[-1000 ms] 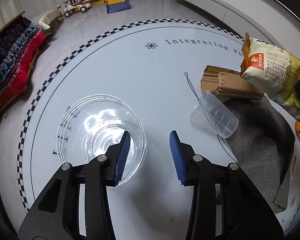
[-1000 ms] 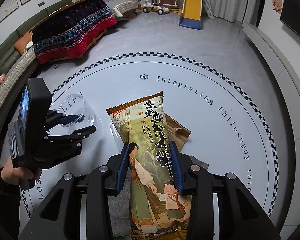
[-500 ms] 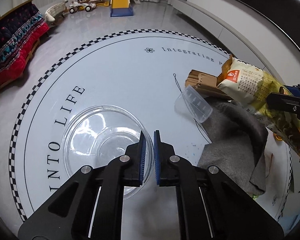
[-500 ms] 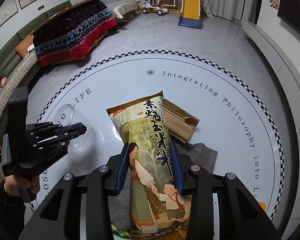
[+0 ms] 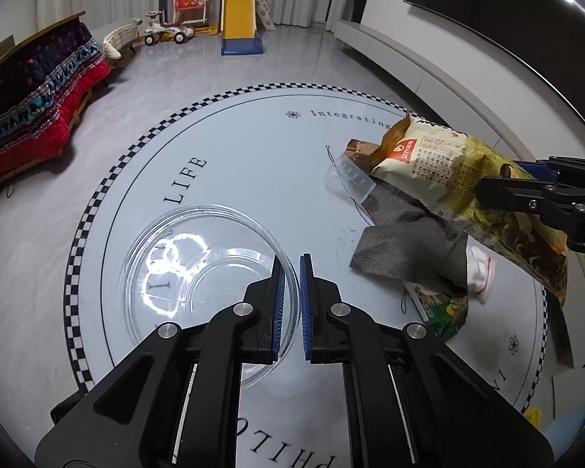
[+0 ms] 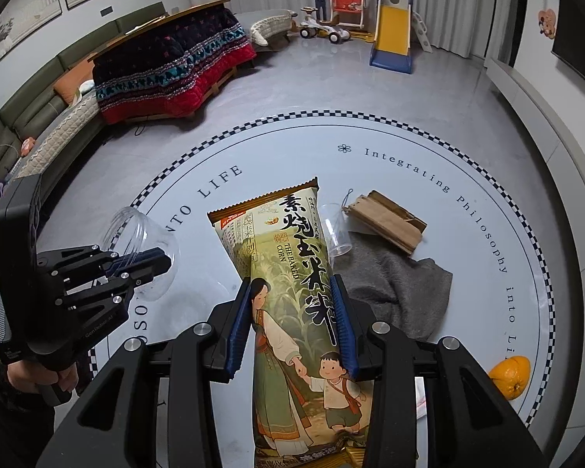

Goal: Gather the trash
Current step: 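Lift the snack packet with the right gripper while the left grasps the clear bowl, then carry the snack packet and clear bowl over the bin and release both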

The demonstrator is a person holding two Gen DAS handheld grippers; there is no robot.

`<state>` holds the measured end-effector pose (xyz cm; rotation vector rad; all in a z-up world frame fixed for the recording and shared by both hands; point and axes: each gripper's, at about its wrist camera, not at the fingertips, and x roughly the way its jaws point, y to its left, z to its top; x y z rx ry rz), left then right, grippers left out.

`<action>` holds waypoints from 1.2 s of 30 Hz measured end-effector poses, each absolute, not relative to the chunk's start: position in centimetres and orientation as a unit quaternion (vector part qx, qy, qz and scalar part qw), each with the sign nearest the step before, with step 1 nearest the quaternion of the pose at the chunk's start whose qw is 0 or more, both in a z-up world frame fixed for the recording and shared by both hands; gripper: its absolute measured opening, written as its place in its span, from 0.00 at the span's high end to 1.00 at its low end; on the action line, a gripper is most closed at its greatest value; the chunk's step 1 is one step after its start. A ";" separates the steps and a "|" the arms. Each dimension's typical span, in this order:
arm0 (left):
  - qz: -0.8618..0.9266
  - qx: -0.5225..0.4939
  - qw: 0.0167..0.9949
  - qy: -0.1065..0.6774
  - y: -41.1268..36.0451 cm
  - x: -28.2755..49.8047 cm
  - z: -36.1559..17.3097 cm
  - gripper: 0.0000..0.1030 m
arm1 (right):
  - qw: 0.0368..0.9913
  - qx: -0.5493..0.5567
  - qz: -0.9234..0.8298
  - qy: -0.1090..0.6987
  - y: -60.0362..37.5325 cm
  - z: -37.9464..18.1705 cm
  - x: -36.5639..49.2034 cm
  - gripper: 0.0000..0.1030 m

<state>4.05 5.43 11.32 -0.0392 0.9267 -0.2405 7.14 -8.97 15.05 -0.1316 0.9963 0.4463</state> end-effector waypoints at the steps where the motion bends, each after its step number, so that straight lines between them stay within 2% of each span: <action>1: -0.113 -0.020 0.889 0.443 5.8 3.2 11.7 0.93 | 0.852 -0.064 0.214 0.473 -8.7 15.1 6.7 0.61; 14: -0.072 -0.046 0.903 0.421 10.9 -6.0 12.9 0.93 | 0.842 -0.086 0.265 0.462 -2.8 15.5 -0.7 0.61; 36: 0.085 -0.134 0.886 0.436 25.7 -21.9 6.4 0.93 | 0.771 -0.137 0.416 0.464 15.0 11.3 -12.5 0.61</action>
